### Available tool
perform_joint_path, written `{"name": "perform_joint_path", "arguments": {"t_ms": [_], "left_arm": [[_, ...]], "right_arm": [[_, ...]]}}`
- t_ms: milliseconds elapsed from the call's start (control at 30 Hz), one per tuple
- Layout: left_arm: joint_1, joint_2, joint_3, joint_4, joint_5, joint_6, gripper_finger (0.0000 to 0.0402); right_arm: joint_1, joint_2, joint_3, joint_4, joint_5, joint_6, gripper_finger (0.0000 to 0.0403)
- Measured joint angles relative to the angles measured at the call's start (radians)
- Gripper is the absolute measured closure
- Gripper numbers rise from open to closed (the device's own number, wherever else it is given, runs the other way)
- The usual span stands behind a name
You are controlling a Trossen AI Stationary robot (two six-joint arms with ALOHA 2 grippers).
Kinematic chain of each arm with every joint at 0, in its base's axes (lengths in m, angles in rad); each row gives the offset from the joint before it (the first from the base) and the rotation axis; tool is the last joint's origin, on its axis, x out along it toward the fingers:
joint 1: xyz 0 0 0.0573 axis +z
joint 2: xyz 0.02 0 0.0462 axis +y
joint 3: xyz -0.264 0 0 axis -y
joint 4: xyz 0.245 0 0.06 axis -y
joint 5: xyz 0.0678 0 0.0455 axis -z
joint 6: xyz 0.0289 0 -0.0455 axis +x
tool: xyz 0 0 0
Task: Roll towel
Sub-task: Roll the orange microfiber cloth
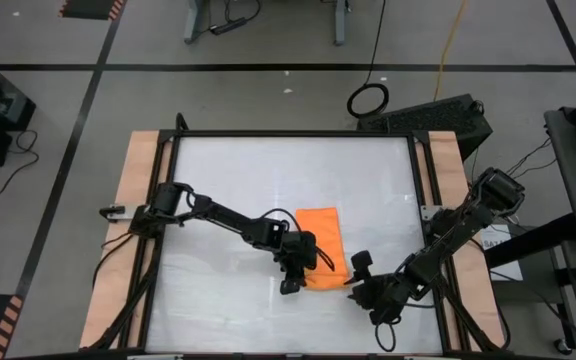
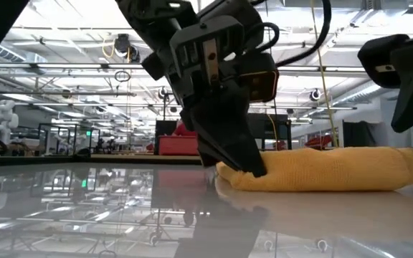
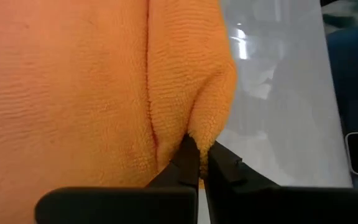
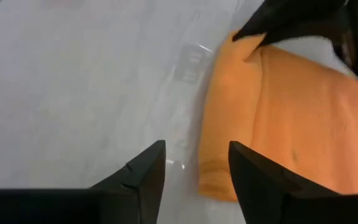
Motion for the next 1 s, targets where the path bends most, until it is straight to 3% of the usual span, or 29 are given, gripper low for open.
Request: {"name": "perform_joint_path", "arguments": {"t_ms": [233,467,833,1000], "left_arm": [[-0.001,0.004,0.0,0.019,0.007,-0.013,0.0395],[0.001,0.005,-0.001,0.021,0.007,-0.024,0.0395],[0.001,0.005,-0.002,0.024,0.006,-0.033,0.0395],[0.0,0.007,-0.003,0.039,0.007,-0.049,0.0395]], "right_arm": [[-0.033,0.01,0.0,0.014,-0.003,-0.043,0.026],[-0.077,0.01,-0.032,0.041,-0.076,-0.061,0.0262],[-0.116,0.01,-0.081,0.069,-0.097,-0.057,0.0262],[-0.129,0.01,-0.099,0.117,-0.105,-0.025,0.0287]]}}
